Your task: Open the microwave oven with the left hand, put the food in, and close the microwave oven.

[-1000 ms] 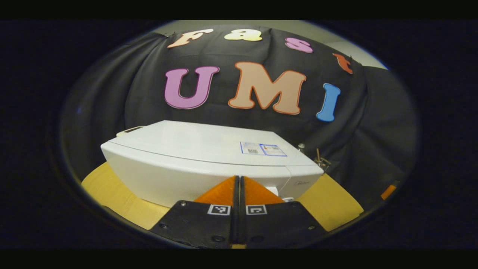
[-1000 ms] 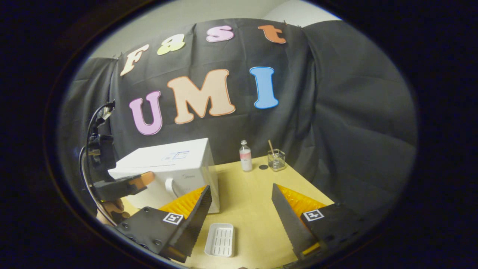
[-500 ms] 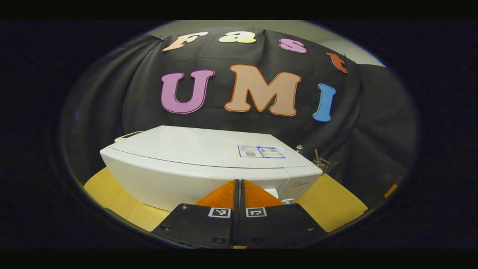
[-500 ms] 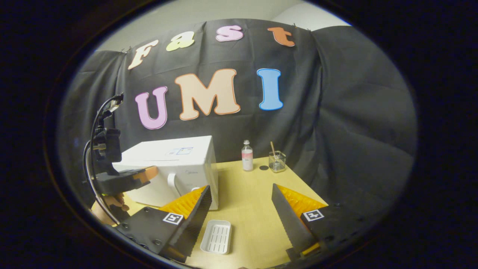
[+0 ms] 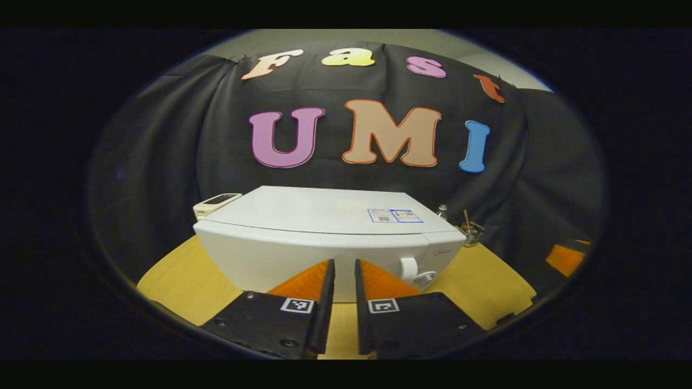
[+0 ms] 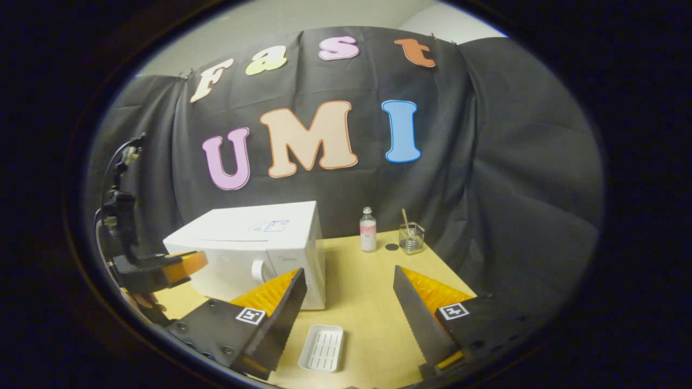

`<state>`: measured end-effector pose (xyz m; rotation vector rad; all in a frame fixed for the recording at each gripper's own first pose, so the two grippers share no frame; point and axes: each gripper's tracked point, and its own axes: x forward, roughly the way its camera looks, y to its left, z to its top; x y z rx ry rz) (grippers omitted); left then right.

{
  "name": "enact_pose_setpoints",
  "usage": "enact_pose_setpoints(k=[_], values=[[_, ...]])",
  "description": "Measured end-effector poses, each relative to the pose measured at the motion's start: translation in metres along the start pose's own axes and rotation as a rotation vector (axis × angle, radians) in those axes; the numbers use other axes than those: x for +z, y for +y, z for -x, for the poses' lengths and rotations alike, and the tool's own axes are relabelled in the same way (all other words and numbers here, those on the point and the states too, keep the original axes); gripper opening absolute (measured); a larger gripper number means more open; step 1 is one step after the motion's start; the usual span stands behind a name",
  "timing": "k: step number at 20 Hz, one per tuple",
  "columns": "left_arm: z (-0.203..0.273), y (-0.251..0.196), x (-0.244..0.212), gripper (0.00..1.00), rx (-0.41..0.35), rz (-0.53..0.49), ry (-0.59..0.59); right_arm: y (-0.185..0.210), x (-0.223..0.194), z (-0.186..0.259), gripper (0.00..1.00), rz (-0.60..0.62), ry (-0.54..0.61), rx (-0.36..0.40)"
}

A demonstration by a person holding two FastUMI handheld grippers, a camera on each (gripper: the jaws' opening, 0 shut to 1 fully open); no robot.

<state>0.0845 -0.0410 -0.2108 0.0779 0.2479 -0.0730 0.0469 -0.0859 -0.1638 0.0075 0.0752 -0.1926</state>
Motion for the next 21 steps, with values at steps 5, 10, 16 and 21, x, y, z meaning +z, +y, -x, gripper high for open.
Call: enact_pose_setpoints(k=[5,10,16,21], values=[[0.040,0.022,0.021,0.93,0.081,0.003,-0.050,0.007,0.024,-0.010,0.92,-0.016,-0.013,0.026],[0.051,0.034,0.050,0.97,0.112,0.009,-0.108,0.015,0.055,-0.009,1.00,0.018,-0.060,0.055],[0.066,0.047,0.079,0.94,0.139,-0.001,-0.159,0.020,0.085,-0.005,0.91,0.085,-0.116,0.070],[0.077,0.062,0.098,0.96,0.202,-0.039,-0.218,0.021,0.095,0.001,0.92,0.092,-0.133,0.076]])
